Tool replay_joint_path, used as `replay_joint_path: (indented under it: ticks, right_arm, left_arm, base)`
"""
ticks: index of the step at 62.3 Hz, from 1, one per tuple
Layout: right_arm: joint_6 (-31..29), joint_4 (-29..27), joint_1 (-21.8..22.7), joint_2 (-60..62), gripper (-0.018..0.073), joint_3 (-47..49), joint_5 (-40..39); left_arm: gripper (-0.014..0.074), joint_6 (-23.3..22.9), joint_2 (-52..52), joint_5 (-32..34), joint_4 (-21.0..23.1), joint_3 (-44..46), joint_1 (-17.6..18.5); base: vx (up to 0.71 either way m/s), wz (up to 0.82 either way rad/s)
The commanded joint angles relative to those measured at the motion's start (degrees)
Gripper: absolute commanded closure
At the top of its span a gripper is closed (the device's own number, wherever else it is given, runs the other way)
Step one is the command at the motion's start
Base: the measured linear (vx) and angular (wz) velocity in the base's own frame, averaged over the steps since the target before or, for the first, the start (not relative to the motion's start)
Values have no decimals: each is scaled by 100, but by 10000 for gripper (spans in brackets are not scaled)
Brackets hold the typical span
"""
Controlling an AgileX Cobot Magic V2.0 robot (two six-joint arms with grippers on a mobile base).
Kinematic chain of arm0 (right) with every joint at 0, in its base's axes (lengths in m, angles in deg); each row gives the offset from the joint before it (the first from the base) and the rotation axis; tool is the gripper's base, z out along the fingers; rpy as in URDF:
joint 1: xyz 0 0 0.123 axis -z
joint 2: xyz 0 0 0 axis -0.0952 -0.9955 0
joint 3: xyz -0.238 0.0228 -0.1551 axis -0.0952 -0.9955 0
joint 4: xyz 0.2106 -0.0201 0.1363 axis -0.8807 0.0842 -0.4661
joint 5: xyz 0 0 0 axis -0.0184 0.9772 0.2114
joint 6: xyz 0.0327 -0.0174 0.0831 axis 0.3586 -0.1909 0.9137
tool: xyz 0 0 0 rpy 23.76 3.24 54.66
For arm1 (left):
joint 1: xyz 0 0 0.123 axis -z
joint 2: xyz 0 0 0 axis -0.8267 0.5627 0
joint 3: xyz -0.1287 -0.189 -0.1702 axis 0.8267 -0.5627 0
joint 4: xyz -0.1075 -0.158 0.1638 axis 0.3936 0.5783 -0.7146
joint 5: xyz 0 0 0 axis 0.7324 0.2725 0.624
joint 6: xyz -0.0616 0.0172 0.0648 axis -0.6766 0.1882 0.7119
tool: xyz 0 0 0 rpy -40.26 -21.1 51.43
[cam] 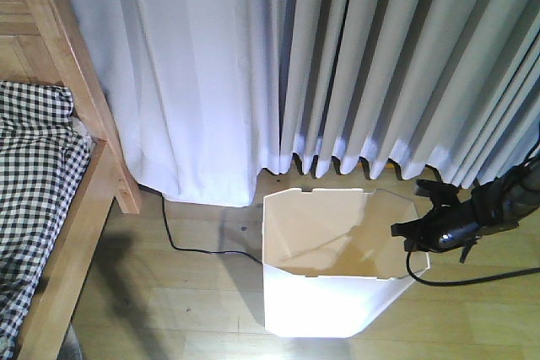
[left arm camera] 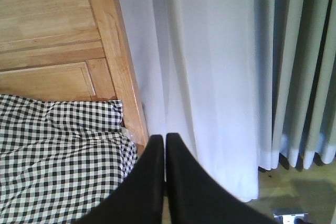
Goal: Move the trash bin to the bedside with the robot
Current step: 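Lower the held bin onto the floor beside the bed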
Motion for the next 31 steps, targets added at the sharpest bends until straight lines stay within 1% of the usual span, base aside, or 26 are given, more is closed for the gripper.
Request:
replay_joint_path:
  ticks: [1,7,14,31]
  right_arm:
    - [118,-247,21,180,565,354,1034]
    - [112,-242,21,-88,565,643,1000]
    - [134,-253,21,-356,565,979,1172]
    - [465,-244,16,-1055,565,1931,1483]
  left_arm:
    - [602,-46,-59,420,-17,-165,34]
    - [602,-46,-59,420,-17,-165,34]
    - [602,-46,-59,420,-17,-165,34]
    - [602,-46,-59,420,-17,-165,34]
  base:
    - [0,0]
    - [0,0]
    - [0,0]
    - [0,0]
